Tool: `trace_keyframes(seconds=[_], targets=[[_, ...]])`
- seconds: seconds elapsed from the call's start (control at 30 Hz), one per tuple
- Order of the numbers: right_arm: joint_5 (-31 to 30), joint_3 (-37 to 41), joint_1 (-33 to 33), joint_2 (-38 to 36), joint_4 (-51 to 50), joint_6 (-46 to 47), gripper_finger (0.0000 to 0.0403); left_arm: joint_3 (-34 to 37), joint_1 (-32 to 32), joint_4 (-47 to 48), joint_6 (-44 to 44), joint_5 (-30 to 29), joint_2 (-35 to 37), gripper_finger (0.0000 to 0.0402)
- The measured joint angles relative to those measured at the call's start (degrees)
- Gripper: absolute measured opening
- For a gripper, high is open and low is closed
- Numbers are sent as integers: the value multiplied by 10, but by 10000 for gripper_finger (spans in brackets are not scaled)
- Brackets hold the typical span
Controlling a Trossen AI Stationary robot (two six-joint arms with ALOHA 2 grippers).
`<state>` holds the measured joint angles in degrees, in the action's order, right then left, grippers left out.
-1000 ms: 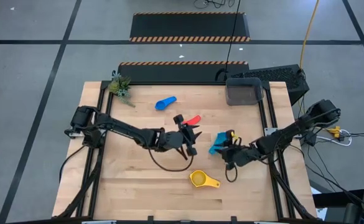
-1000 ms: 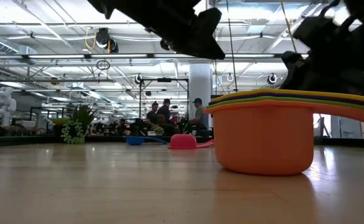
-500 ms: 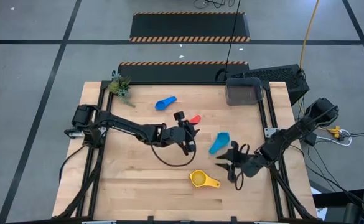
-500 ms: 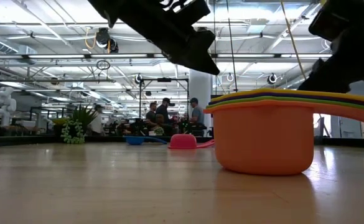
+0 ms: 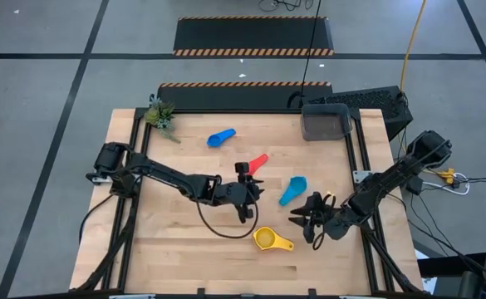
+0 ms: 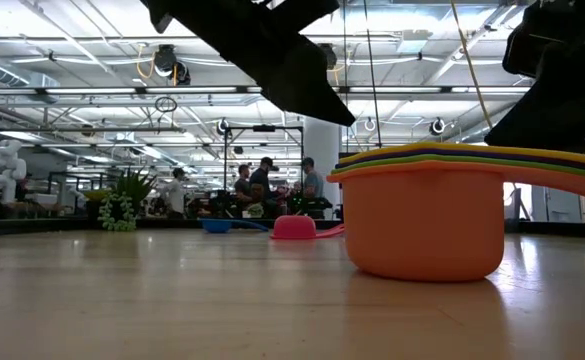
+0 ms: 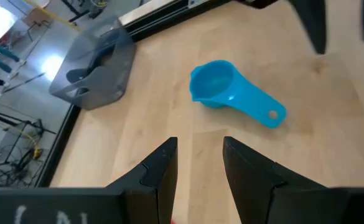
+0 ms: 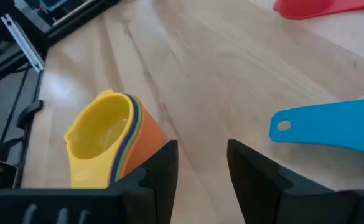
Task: Nest measuring cups in basket
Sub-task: Stack the light blue measuring cup on top of the yellow measuring cup
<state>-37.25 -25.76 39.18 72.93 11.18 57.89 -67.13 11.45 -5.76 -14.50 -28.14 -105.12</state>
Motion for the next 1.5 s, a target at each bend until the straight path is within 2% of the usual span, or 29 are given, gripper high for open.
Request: trace_keyframes(seconds=[0.23,0.37,0.43,0.6,0.87,1.03,1.2,1.5], targets=[[6,0,7,10,27,23,133,-3,6,-39,-18,34,-40,131],[10,0,15,12,83,59,133,-32,8,-20,-29,36,-69,131],[-9,0,14,11,85,75,133,-50,8,-16,-29,41,-77,131],[-45,0,1,11,21,160,133,-100,-3,-7,-29,60,-109,131],[-47,0,-21,12,-63,263,132,-181,-13,61,-38,62,-179,131],[-46,0,-40,33,-102,318,132,-195,-31,95,-28,60,-197,131],[-31,0,-51,79,-84,347,132,-194,-36,142,-17,43,-191,131],[-34,0,-68,129,-66,375,132,-194,-48,134,-17,41,-187,131]])
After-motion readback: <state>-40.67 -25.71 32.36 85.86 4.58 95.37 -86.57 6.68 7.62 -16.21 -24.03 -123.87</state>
